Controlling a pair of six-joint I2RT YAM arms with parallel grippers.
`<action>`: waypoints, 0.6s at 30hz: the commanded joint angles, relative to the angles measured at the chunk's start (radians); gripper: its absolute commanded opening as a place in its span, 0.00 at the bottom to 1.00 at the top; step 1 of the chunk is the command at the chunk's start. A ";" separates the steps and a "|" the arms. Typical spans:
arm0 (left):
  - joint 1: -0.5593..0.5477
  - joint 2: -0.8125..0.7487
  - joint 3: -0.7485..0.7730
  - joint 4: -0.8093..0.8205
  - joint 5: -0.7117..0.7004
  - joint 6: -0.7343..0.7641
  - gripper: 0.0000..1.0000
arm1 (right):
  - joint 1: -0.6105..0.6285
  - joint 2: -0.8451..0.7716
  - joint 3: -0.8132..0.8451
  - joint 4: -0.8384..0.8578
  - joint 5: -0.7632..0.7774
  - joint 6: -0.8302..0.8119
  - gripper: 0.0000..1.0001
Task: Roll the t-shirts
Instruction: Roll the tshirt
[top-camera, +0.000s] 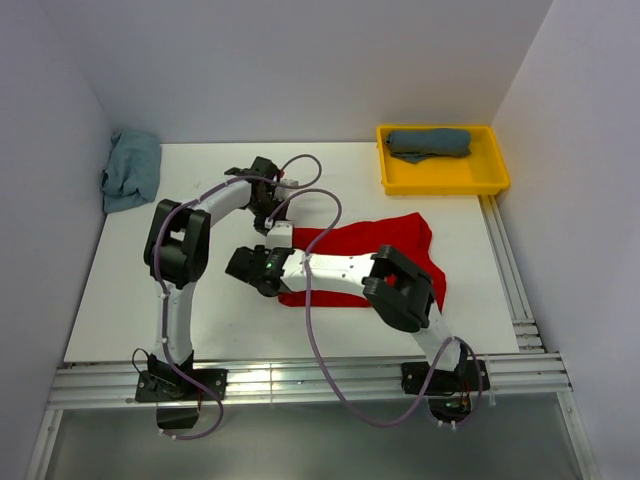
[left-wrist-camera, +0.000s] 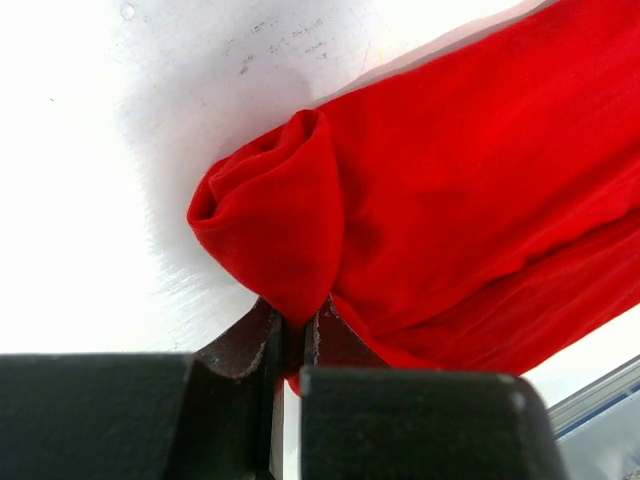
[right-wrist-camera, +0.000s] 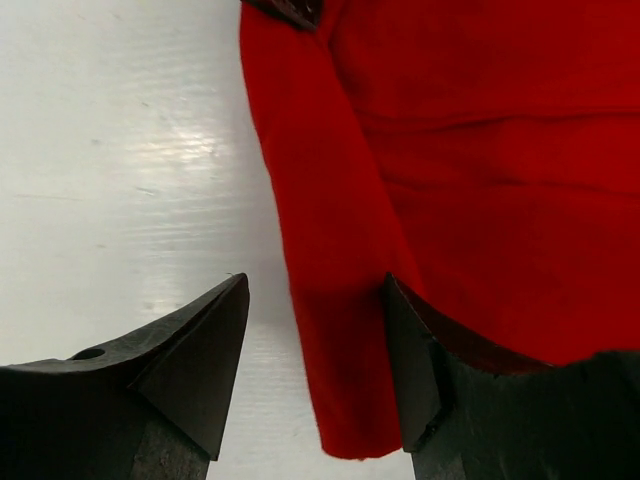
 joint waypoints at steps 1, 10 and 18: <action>-0.014 0.015 0.045 -0.023 -0.021 0.021 0.00 | 0.014 0.030 0.071 -0.112 0.070 -0.030 0.63; -0.017 0.032 0.084 -0.046 -0.021 0.026 0.00 | 0.019 -0.005 -0.022 -0.039 0.004 0.006 0.40; -0.014 0.032 0.130 -0.069 0.027 0.040 0.21 | -0.047 -0.221 -0.400 0.344 -0.158 0.062 0.13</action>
